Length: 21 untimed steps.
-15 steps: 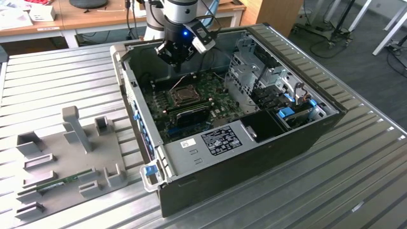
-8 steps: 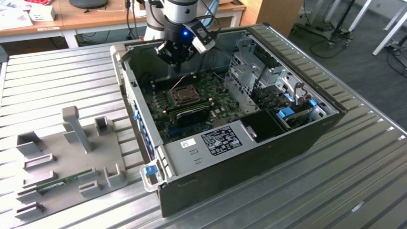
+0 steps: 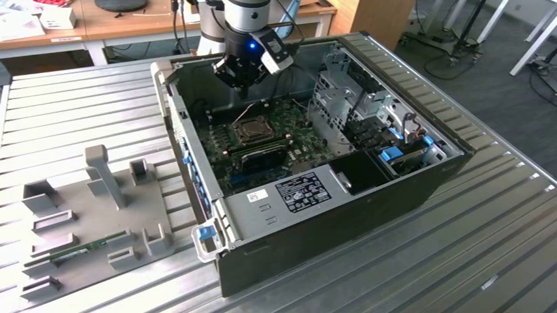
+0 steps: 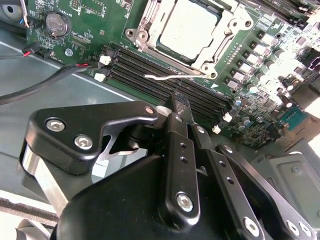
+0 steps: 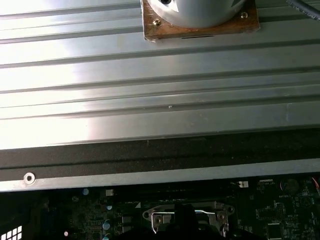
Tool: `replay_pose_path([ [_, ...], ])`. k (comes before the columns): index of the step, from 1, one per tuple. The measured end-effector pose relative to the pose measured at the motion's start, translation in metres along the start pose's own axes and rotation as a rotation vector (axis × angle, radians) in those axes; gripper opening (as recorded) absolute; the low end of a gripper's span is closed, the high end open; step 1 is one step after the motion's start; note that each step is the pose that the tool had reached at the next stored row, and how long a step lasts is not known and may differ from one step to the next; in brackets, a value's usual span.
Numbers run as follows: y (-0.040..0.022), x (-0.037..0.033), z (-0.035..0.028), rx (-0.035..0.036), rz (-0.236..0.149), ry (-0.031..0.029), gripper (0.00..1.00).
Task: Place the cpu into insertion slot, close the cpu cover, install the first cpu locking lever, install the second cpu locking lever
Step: 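Install the first cpu locking lever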
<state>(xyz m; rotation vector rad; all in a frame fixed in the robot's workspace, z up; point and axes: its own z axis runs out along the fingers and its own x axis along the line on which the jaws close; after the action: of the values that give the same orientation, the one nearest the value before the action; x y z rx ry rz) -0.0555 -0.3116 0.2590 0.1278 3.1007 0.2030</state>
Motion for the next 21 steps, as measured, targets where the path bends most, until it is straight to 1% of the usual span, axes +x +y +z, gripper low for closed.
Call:
replay_pose_path([
  [3, 0.0000, 0.0000, -0.0001, 0.0000, 0.000, -0.0001, 0.10],
  [6, -0.0007, 0.0002, 0.0002, -0.0019, 0.006, -0.0005, 0.10],
  [10, -0.0019, 0.0003, 0.0010, -0.0080, 0.019, -0.0018, 0.10],
  [11, -0.0023, 0.0004, 0.0014, -0.0084, 0.022, -0.0024, 0.10],
  [17, -0.0035, 0.0007, 0.0027, -0.0083, 0.039, -0.0043, 0.10],
  [21, -0.0035, 0.0007, 0.0029, -0.0083, 0.041, -0.0047, 0.10],
])
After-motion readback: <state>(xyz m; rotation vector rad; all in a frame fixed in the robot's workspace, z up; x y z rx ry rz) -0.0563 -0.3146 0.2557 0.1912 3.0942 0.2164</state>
